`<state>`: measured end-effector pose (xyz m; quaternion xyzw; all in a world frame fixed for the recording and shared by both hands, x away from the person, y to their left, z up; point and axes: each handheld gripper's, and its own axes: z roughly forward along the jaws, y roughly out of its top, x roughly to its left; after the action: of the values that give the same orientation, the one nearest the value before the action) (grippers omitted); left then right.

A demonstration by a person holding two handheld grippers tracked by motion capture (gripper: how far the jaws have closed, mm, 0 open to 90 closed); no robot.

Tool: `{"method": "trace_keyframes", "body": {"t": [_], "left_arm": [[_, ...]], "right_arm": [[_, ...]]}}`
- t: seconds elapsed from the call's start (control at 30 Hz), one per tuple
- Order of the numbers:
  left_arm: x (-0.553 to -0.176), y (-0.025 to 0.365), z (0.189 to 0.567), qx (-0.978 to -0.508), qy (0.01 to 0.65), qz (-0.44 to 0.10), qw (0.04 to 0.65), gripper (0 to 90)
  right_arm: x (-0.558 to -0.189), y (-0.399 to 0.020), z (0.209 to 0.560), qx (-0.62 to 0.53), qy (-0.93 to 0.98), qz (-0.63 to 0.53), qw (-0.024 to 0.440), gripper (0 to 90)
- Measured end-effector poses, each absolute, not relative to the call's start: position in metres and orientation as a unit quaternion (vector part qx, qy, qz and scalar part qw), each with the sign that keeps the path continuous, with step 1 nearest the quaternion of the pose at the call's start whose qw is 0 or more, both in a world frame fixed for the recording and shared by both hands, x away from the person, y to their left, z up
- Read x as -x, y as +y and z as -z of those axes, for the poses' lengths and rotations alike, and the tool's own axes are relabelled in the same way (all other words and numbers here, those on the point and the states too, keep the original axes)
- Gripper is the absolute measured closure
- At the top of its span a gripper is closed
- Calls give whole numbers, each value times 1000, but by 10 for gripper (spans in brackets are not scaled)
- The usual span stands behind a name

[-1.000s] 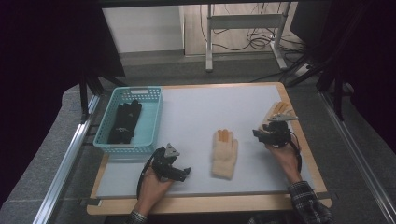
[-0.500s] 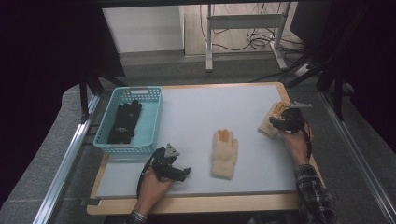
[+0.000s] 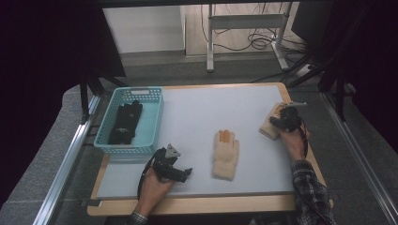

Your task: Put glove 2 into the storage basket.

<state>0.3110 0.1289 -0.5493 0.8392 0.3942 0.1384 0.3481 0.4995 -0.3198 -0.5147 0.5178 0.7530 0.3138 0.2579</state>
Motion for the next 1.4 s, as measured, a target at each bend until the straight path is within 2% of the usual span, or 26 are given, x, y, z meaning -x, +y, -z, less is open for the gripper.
{"method": "trace_keyframes", "body": {"t": [0.27,0.73,1.13,1.4], "left_arm": [[-311,129,549,-841,393,-138,346,11],[-311,129,549,-839,394,-139,348,11],[-311,129,549,-839,394,-140,348,11],[-311,129,549,-838,395,-140,349,11]], "right_arm": [[-486,-323,499,-511,746,-347,250,568],[-446,-296,467,-447,774,-384,233,568],[-391,-251,432,-354,804,-448,168,568],[-360,-204,438,-295,835,-447,125,568]]}}
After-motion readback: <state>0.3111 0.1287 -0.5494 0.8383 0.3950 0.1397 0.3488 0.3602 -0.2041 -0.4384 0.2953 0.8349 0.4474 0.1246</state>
